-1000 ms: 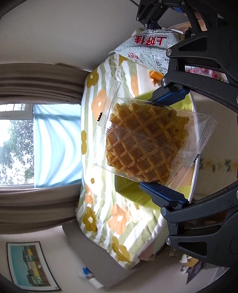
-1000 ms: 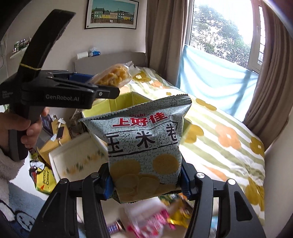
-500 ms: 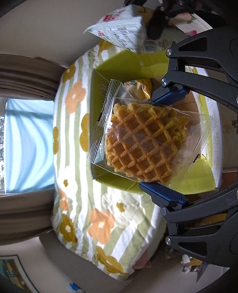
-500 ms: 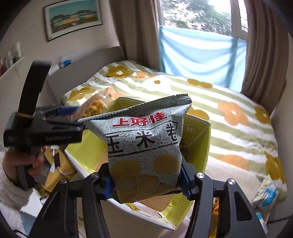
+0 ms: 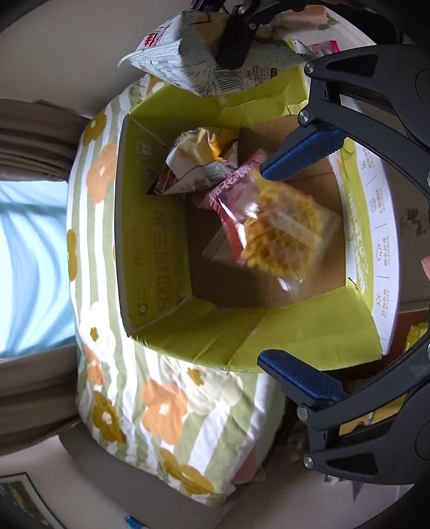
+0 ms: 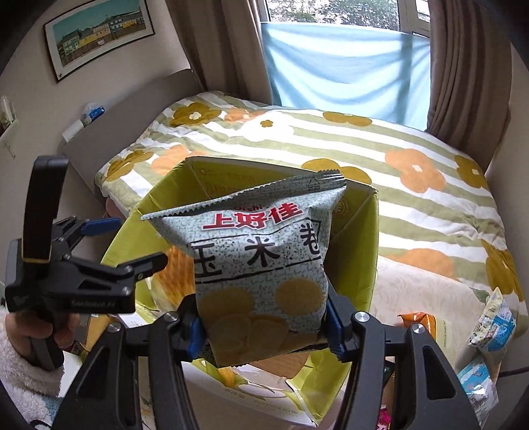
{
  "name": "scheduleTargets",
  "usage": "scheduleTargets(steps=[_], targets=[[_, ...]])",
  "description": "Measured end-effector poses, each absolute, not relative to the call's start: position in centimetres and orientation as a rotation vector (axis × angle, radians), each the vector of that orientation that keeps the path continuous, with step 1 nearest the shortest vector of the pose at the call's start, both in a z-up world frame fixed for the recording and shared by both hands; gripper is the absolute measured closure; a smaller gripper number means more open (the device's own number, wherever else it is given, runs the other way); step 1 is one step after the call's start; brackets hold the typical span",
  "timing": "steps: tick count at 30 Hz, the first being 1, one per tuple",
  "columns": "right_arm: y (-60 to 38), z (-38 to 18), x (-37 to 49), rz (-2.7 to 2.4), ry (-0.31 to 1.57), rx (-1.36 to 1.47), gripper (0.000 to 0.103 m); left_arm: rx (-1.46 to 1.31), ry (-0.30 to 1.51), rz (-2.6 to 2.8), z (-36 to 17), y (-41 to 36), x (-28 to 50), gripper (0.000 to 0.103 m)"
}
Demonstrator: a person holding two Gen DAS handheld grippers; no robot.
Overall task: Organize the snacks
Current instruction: 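Lower the waffle into the box with the left tool while the right drops the corn-roll bag, then move both tools back toward the remaining snacks on the table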
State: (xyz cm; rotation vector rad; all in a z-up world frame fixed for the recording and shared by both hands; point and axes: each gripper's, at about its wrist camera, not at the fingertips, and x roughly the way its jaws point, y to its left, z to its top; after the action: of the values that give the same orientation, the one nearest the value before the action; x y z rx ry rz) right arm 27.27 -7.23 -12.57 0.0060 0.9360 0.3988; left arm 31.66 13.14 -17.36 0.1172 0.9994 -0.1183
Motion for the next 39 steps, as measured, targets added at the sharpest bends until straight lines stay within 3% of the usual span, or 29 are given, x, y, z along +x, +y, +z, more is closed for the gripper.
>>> scheduleTargets(steps=[10, 12, 14, 15, 39], targets=[[-6.3, -13.7, 28.6, 0.360, 1.013, 0.018, 0.049, 0.101, 0.989, -0.094, -16.9, 15.0, 30.4, 0.002], [-6.3, -14.2, 28.8, 0.335, 1.029, 0.033, 0.041, 0.104, 0.991, -0.090, -17.1, 15.4, 30.2, 0.002], [-6.2, -14.6, 28.8, 0.322, 1.019, 0.066, 0.006, 0.103, 0.992, -0.088, -17.1, 15.6, 30.0, 0.002], [-6.2, -14.7, 28.7, 0.325, 1.012, 0.078, 0.002, 0.100, 0.992, -0.093, -17.1, 15.8, 29.9, 0.002], [-8.6, -11.3, 23.0, 0.246, 0.943, 0.076, 0.001, 0.063, 0.938, -0.215, -14.4, 13.8, 27.2, 0.002]])
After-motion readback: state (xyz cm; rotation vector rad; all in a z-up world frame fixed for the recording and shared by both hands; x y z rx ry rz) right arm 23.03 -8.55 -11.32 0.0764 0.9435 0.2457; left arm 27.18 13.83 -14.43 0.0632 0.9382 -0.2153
